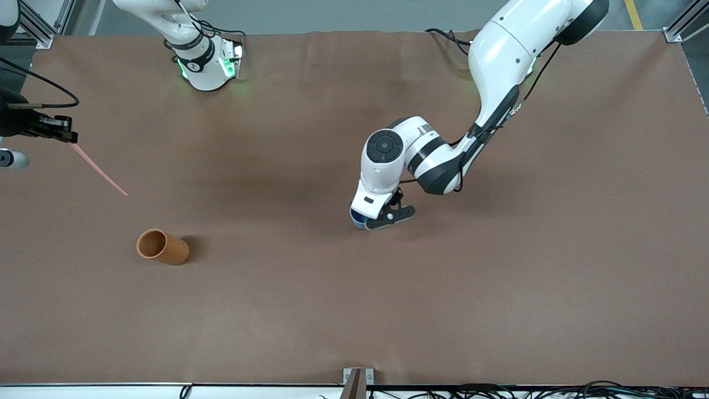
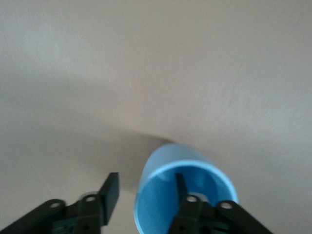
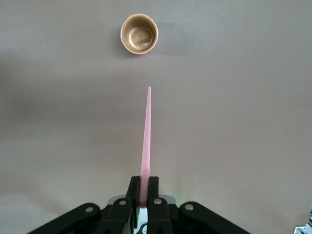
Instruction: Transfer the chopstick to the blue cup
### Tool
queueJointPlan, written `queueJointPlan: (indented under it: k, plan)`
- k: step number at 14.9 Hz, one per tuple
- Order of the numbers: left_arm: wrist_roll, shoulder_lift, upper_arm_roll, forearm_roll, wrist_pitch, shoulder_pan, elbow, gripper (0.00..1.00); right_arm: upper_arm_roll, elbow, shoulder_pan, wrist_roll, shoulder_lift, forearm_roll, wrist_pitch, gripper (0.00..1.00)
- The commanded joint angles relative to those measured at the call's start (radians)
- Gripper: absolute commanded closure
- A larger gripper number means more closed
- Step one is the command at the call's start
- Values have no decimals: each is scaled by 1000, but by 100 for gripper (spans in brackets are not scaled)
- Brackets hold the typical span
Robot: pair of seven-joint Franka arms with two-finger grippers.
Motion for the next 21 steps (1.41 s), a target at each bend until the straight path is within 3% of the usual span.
queueJointPlan:
  k: [1, 5, 9, 13, 15, 17, 21]
  plan:
    - [106, -132, -8, 0, -83, 77, -7, 0, 4, -6, -1, 15, -11, -7, 6, 98]
    - [380, -275, 38, -163, -161, 140, -7, 0, 7, -63, -3, 12, -50, -5, 59, 99]
    - [713, -416, 222, -342, -290, 140, -12, 0, 13, -126, 16, 18, -91, 6, 115, 99]
    - [1068, -517, 389, -413, -455, 143, -15, 0, 11, -105, 201, 227, -79, 7, 177, 99]
    - [1201, -574, 428, -409, -525, 163, -12, 0, 13, -33, 314, 410, -1, 12, 181, 99]
    - [1255, -635, 416, -399, -586, 199, -9, 0, 11, 38, 446, 582, 80, 48, 181, 99]
    - [1268, -714, 399, -398, -695, 223, -7, 0, 11, 216, 605, 798, 258, 105, 269, 99]
